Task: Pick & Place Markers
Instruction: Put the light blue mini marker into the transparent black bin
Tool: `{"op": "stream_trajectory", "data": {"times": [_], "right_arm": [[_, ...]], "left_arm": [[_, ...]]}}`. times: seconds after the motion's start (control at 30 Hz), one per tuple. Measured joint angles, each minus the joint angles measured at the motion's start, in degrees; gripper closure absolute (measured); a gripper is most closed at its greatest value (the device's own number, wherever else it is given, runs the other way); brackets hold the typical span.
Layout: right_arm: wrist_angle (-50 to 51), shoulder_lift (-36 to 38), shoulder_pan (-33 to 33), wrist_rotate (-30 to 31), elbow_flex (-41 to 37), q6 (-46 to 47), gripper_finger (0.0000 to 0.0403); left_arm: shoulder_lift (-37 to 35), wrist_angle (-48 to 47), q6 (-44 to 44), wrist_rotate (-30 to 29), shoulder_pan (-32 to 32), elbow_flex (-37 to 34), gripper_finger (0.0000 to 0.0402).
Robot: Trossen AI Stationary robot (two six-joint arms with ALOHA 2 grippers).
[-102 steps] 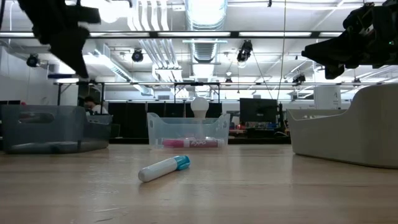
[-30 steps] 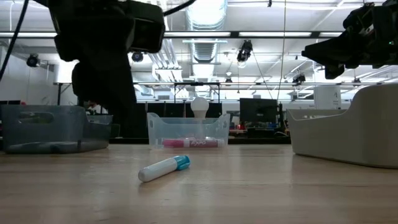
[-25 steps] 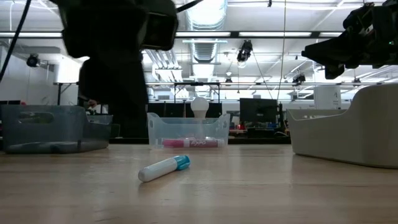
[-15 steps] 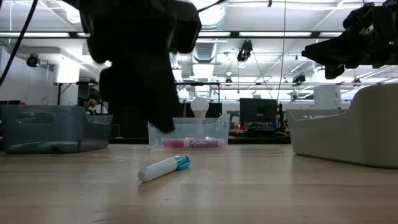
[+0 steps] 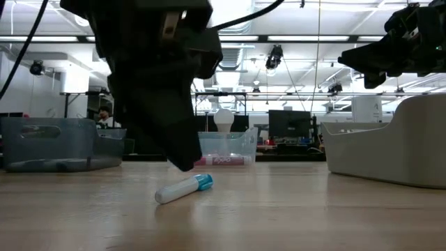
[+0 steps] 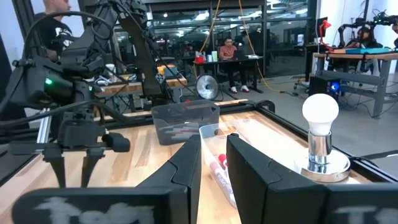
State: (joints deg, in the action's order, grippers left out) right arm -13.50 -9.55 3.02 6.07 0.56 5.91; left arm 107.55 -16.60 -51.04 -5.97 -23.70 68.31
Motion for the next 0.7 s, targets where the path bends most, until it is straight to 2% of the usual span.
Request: {"op": "stream_trajectory", "data": {"times": [0.37,0.7], "right_arm": [[0.0,0.0,0.0,0.0,0.0,0.0,0.0335],[0.0,-0.1,0.0,0.0,0.0,0.0,0.0335]], "left_arm": [[0.1,0.3,-0.5,-3.0,-0.1,-0.1,0.0278],[3.5,0.6,-1.0,-3.1,-0.5,0.1,0.0278]]}}
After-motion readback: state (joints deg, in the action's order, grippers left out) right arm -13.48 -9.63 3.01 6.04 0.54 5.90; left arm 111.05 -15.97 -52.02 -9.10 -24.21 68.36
